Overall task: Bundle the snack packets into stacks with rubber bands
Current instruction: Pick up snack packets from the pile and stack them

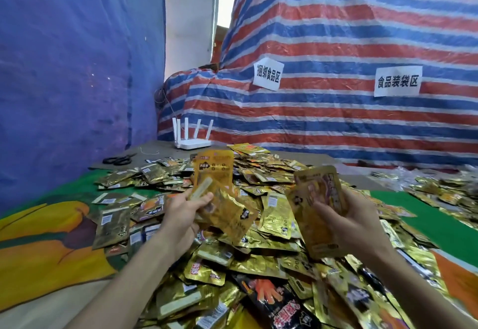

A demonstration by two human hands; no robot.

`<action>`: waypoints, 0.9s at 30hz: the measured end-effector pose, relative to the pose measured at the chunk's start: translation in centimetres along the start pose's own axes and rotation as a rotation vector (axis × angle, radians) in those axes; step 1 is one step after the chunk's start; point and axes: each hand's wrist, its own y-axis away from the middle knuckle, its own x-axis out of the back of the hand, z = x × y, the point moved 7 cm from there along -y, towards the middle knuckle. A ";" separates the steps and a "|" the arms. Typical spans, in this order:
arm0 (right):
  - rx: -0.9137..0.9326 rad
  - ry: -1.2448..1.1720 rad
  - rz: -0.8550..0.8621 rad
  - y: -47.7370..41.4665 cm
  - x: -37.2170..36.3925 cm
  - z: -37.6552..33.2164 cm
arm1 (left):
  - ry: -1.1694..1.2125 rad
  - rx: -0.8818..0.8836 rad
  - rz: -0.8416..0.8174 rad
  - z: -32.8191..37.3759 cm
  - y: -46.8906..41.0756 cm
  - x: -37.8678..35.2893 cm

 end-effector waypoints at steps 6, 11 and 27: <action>-0.156 -0.282 0.128 -2.3 -5.1 0.9 | 0.029 0.016 -0.033 -1.4 0.7 -1.2; -0.120 -0.328 0.143 -2.2 -10.8 0.8 | 0.001 -0.148 -0.013 -1.1 1.2 -2.6; 0.096 -0.486 -0.132 0.5 -14.2 0.0 | -0.204 -0.400 -0.158 -1.2 3.1 -4.6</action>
